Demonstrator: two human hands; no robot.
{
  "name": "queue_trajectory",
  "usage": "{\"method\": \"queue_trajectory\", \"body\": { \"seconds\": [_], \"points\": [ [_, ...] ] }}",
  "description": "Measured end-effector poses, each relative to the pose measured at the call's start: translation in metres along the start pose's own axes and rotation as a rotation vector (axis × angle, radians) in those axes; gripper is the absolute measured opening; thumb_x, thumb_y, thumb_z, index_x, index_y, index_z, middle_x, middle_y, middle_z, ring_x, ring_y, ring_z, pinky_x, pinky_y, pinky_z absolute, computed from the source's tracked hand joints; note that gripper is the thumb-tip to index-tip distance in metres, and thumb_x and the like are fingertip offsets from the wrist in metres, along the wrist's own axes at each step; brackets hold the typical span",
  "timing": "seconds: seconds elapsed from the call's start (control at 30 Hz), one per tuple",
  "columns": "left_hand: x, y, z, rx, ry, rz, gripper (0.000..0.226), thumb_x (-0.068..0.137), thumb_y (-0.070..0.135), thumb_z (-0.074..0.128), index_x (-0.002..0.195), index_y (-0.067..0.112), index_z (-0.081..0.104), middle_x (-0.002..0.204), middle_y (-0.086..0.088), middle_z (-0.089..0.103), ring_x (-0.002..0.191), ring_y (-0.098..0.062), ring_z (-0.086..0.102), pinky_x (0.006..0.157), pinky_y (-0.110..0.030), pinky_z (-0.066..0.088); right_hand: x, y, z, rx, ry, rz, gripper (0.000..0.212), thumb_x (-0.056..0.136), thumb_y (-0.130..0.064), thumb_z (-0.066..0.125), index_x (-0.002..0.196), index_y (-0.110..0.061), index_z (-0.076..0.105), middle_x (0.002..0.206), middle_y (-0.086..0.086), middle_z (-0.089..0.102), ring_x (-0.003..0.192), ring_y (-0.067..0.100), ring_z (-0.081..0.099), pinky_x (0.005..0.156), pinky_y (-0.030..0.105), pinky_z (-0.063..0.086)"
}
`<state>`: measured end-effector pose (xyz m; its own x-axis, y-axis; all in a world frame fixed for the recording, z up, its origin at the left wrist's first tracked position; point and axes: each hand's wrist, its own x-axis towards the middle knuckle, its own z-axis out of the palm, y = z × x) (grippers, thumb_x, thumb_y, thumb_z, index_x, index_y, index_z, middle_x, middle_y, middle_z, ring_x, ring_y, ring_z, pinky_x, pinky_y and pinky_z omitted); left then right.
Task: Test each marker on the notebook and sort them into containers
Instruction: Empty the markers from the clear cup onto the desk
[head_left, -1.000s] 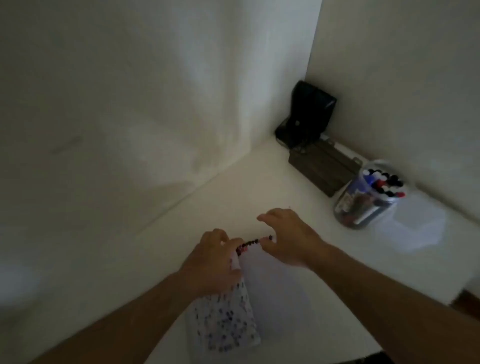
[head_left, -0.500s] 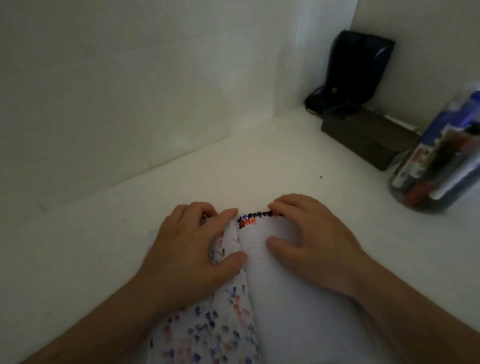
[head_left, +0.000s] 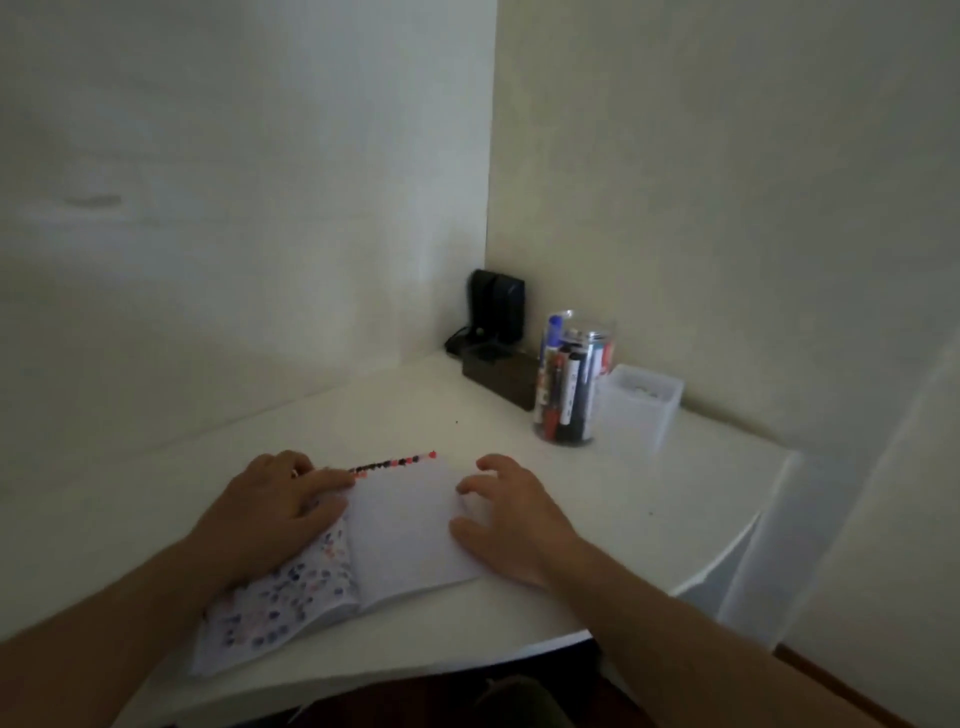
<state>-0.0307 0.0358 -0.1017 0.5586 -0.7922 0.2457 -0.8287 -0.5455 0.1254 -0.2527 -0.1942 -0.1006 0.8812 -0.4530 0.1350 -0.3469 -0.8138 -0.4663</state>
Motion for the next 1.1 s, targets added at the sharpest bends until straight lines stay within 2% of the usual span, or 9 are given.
{"method": "queue_trajectory", "body": {
  "seconds": [0.13,0.27,0.37,0.53,0.67,0.77,0.93,1.03,1.1],
  "points": [
    [-0.004,0.006,-0.004,-0.019,0.009,0.001,0.070,0.082,0.079,0.013,0.132,0.057,0.056,0.115,0.012,0.049,0.102,-0.010,0.042,0.089,-0.029,0.037,-0.029,0.048,-0.041,0.047,0.227,0.121,0.046,0.090,-0.041,0.074,0.134,-0.035,0.060,0.149,-0.008,0.046,0.130,0.010,0.048,0.113,0.027,0.037],
    [-0.001,0.002,-0.001,-0.047,0.018,0.023,0.067,0.082,0.085,0.019,0.130,0.057,0.057,0.111,0.016,0.047,0.102,-0.007,0.043,0.090,-0.029,0.039,-0.033,0.068,-0.083,0.069,0.510,0.169,0.044,0.085,-0.030,0.081,0.127,-0.028,0.065,0.132,-0.003,0.060,0.105,0.013,0.060,0.094,0.039,0.056],
    [0.012,-0.006,0.003,-0.076,-0.004,0.080,0.057,0.083,0.086,0.030,0.130,0.062,0.053,0.108,0.020,0.043,0.099,-0.004,0.043,0.089,-0.028,0.039,-0.015,0.066,-0.112,-0.016,0.673,0.136,0.062,0.081,-0.034,0.085,0.136,-0.025,0.059,0.132,0.004,0.061,0.111,0.024,0.059,0.095,0.048,0.054],
    [0.032,-0.007,0.007,-0.110,-0.017,0.143,0.055,0.082,0.082,0.041,0.129,0.058,0.056,0.106,0.022,0.041,0.099,0.003,0.040,0.089,-0.025,0.039,0.056,0.043,-0.156,-0.283,0.474,0.321,0.130,0.065,-0.083,0.073,0.159,-0.039,-0.006,0.151,0.010,0.047,0.135,0.039,0.043,0.106,0.058,0.041],
    [0.029,-0.011,0.003,-0.181,-0.027,0.140,0.055,0.080,0.080,0.040,0.131,0.060,0.053,0.112,0.022,0.042,0.102,0.001,0.040,0.091,-0.024,0.038,0.101,0.035,-0.160,-0.324,0.371,0.413,0.133,0.065,-0.091,0.063,0.153,-0.045,-0.024,0.144,0.018,0.053,0.130,0.044,0.047,0.101,0.057,0.039],
    [0.022,-0.017,-0.002,-0.207,-0.043,0.133,0.057,0.080,0.081,0.038,0.132,0.062,0.049,0.116,0.024,0.042,0.106,0.000,0.039,0.094,-0.025,0.037,0.117,0.025,-0.149,-0.300,0.483,0.366,0.124,0.068,-0.081,0.071,0.156,-0.043,-0.008,0.134,0.022,0.054,0.120,0.042,0.053,0.098,0.056,0.043],
    [0.021,-0.039,-0.001,-0.314,-0.014,0.092,0.048,0.084,0.080,0.030,0.125,0.068,0.052,0.108,0.025,0.044,0.104,0.005,0.041,0.093,-0.022,0.038,0.111,0.007,-0.100,0.178,0.551,0.031,0.133,0.065,-0.035,0.098,0.161,-0.041,0.005,0.139,0.008,0.054,0.121,0.018,0.054,0.100,0.038,0.046],
    [0.024,-0.041,0.001,-0.354,-0.021,0.077,0.049,0.085,0.078,0.038,0.130,0.064,0.051,0.110,0.028,0.044,0.107,0.005,0.041,0.095,-0.024,0.041,0.112,0.004,-0.074,0.568,0.525,0.065,0.125,0.072,-0.018,0.092,0.159,-0.050,0.008,0.146,0.004,0.055,0.124,0.019,0.060,0.107,0.058,0.049],
    [0.022,-0.042,0.004,-0.346,-0.041,0.071,0.047,0.089,0.073,0.045,0.134,0.061,0.049,0.114,0.029,0.042,0.108,0.003,0.040,0.096,-0.026,0.041,0.116,0.000,-0.057,0.652,0.493,0.108,0.116,0.075,-0.009,0.089,0.157,-0.047,0.016,0.145,0.000,0.054,0.124,0.019,0.059,0.106,0.066,0.047]
  ]
}}
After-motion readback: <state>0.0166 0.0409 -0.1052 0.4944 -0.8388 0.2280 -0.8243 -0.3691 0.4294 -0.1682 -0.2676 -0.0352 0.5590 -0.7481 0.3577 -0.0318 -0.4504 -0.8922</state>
